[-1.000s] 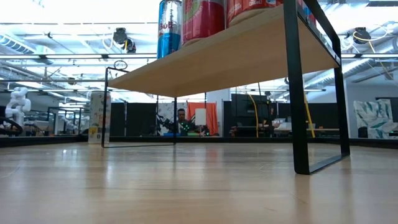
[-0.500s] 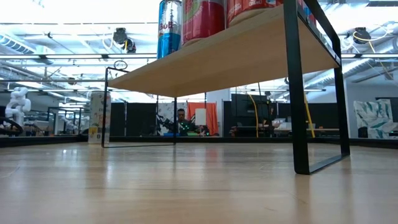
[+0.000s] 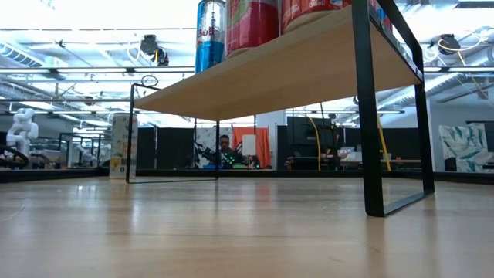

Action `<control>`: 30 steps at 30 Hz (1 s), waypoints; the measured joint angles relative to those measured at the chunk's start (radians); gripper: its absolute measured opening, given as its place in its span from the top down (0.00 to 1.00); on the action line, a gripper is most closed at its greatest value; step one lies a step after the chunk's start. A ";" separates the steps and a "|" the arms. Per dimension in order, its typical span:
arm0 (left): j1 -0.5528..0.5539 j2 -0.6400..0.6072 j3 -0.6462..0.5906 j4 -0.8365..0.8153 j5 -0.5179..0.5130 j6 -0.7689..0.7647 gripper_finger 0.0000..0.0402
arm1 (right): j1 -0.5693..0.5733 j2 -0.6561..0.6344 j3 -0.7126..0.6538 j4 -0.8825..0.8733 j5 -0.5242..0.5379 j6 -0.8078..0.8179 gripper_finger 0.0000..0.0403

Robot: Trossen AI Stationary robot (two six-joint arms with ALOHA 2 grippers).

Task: Place canned beverage on shelf
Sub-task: Put the bottom right white yellow soda can on the shelf

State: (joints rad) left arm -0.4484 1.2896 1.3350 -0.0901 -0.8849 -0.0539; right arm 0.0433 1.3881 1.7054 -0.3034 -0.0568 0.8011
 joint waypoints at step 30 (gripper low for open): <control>0.063 0.000 0.000 0.003 0.579 -0.884 0.35 | 0.029 -0.048 -0.003 -0.104 -0.237 -0.878 0.11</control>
State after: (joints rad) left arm -0.3855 1.2896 1.3352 -0.0868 -0.3060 -0.9374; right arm 0.0719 1.3399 1.7027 -0.4076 -0.2933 -0.0766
